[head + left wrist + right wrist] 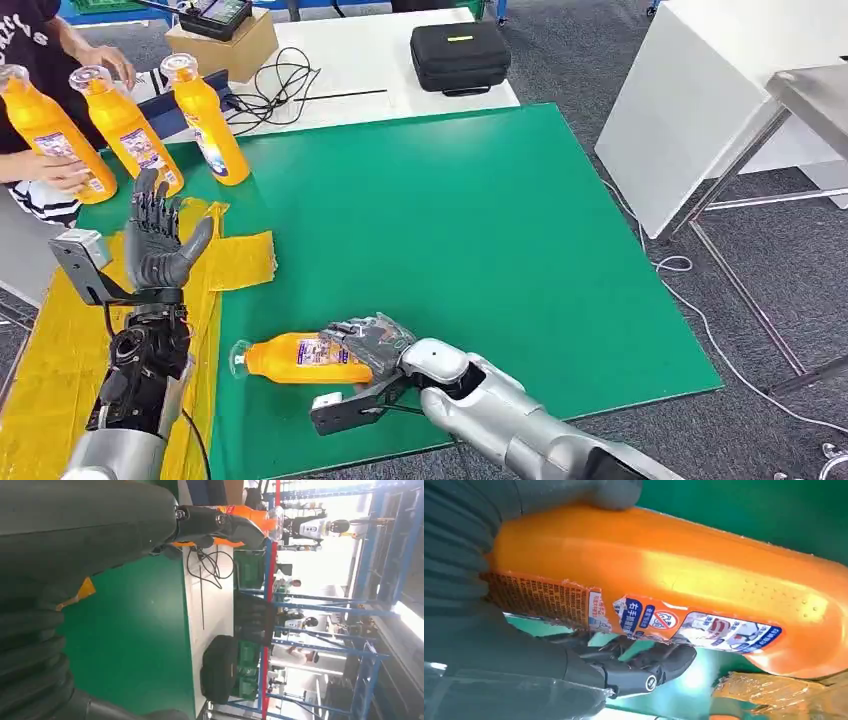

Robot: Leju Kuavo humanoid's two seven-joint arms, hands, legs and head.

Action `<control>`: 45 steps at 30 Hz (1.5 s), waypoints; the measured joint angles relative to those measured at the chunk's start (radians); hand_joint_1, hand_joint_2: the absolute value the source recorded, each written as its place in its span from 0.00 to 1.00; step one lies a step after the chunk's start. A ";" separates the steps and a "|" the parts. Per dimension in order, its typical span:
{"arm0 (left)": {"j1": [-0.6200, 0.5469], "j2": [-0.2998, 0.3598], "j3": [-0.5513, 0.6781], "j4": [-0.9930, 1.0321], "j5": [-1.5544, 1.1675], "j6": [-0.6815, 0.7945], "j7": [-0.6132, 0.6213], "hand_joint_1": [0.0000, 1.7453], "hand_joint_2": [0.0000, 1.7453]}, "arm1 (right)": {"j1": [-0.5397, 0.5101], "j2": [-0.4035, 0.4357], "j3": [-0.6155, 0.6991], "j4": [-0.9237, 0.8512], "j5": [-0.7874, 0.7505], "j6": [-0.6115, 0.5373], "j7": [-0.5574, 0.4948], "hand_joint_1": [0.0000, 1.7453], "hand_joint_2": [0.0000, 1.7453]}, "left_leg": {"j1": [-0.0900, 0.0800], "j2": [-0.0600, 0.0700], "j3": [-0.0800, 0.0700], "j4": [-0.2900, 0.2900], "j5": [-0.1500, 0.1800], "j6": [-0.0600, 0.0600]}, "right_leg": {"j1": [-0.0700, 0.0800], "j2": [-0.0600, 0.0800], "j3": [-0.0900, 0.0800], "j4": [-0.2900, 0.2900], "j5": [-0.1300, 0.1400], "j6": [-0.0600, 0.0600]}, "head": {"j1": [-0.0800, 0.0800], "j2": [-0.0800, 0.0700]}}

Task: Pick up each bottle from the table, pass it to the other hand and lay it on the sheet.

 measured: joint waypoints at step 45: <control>0.131 -0.012 -0.187 -0.242 -0.515 0.222 0.141 0.00 1.00 | 0.314 0.103 -0.984 -0.436 -0.058 -0.680 -0.356 1.00 1.00 | 0.000 0.000 -0.006 0.000 0.002 -0.002 | 0.000 0.000 -0.007 0.000 0.003 -0.001 | 0.000 0.000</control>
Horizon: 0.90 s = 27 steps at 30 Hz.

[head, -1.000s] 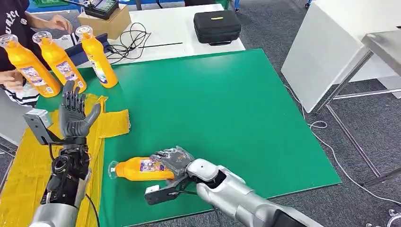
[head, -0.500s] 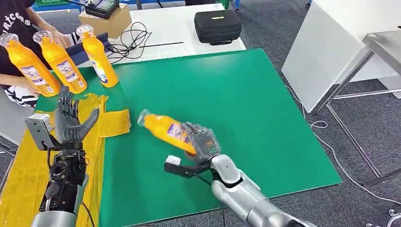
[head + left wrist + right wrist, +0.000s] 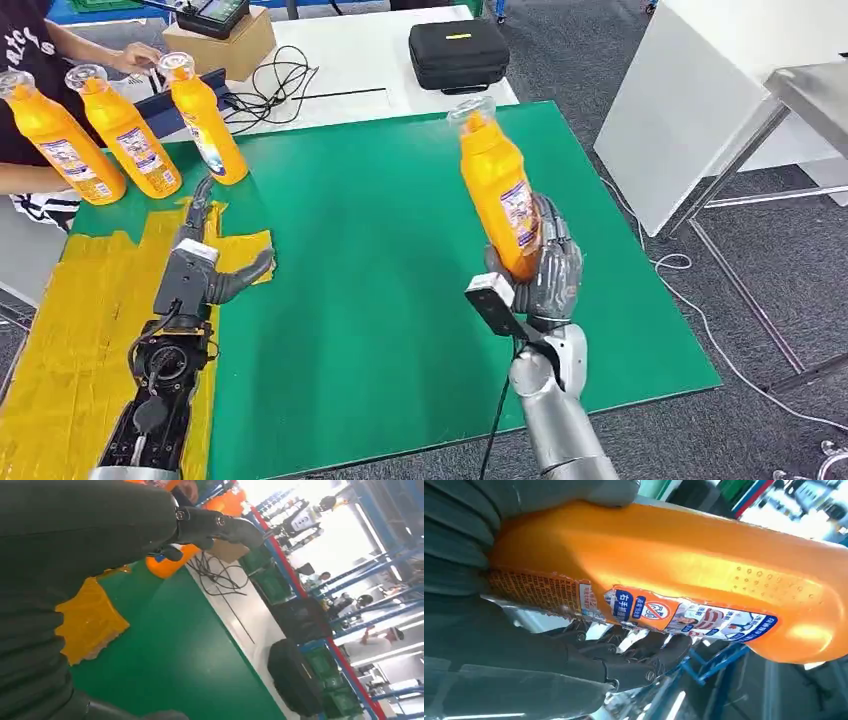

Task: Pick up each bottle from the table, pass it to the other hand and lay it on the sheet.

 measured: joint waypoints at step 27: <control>-0.085 -0.012 -0.140 0.036 0.418 -0.608 0.057 0.00 1.00 | -0.017 0.046 0.115 -0.025 -0.552 0.143 -0.282 1.00 1.00 | 0.000 0.000 -0.001 0.000 0.001 -0.001 | 0.001 0.000 -0.001 0.000 0.001 0.000 | 0.000 0.000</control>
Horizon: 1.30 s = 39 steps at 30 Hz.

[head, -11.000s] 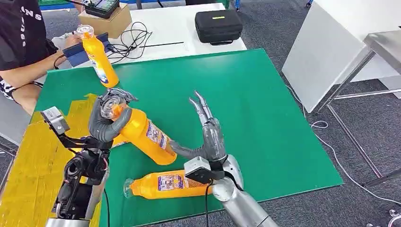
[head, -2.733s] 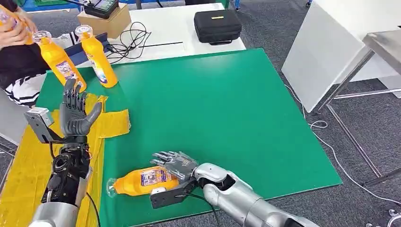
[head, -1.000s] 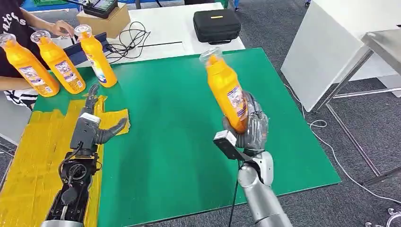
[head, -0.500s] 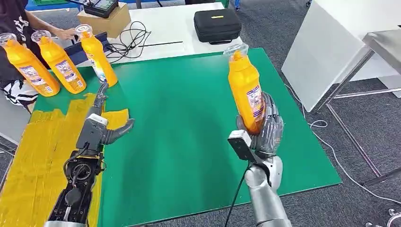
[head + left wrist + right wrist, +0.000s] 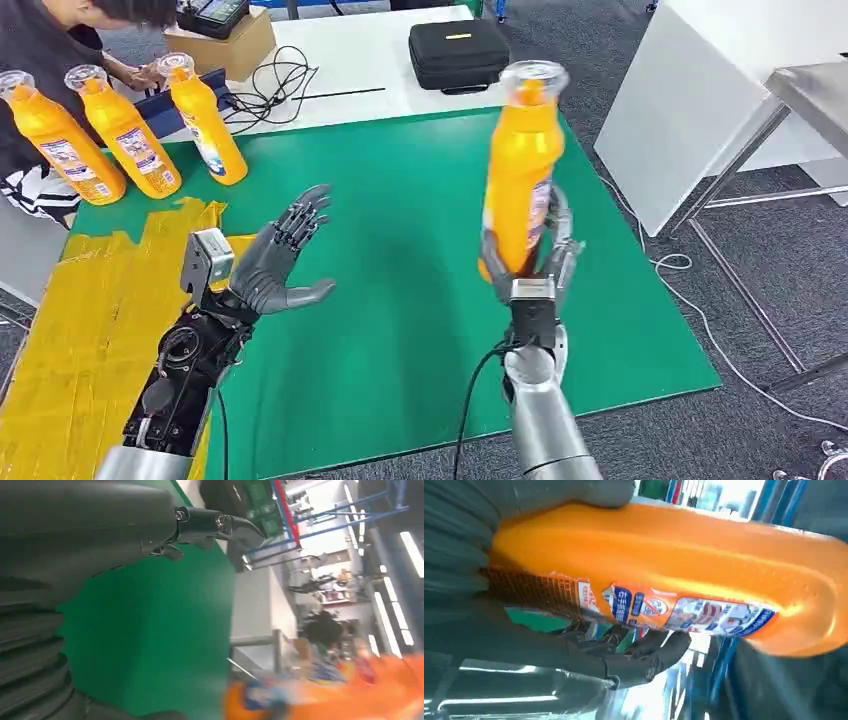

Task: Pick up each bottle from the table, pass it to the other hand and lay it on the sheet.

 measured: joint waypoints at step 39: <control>-0.050 0.013 -0.030 0.101 0.231 0.037 0.050 0.00 1.00 | -0.094 -0.074 0.416 0.232 0.020 -0.005 0.000 1.00 1.00 | 0.002 0.000 -0.001 0.000 0.000 0.000 | 0.000 0.000 0.000 0.000 0.000 0.000 | 0.000 0.000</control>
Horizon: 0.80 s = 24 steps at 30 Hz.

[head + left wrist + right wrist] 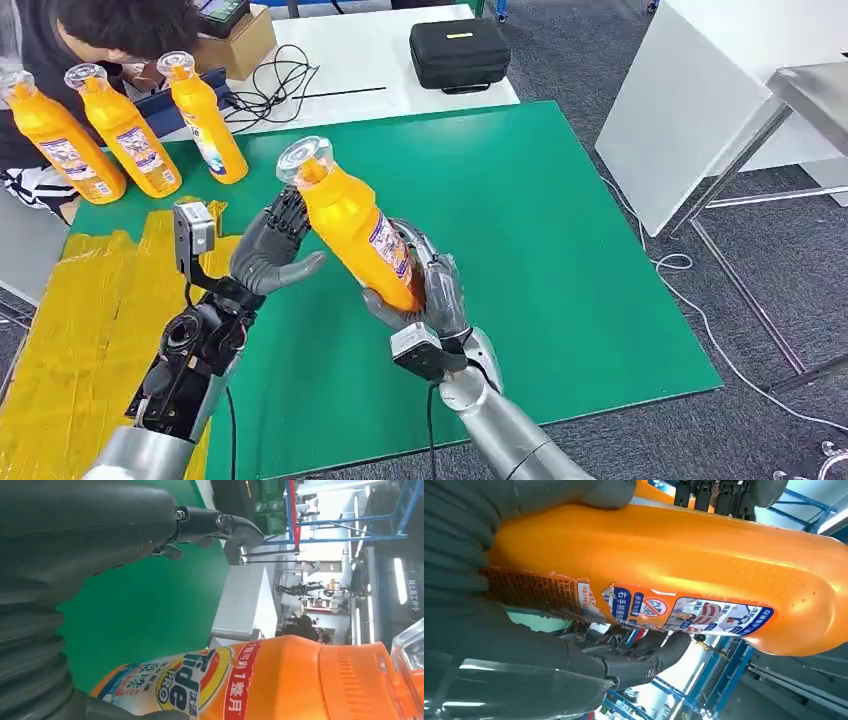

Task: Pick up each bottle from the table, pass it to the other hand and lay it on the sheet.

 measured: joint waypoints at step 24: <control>0.018 0.001 0.000 0.003 0.023 -0.058 0.002 0.00 1.00 | -0.010 -0.002 -0.061 0.066 0.057 -0.059 0.000 1.00 1.00 | 0.000 0.000 0.000 0.000 0.000 0.000 | 0.000 0.000 0.000 0.000 0.000 0.000 | 0.000 0.000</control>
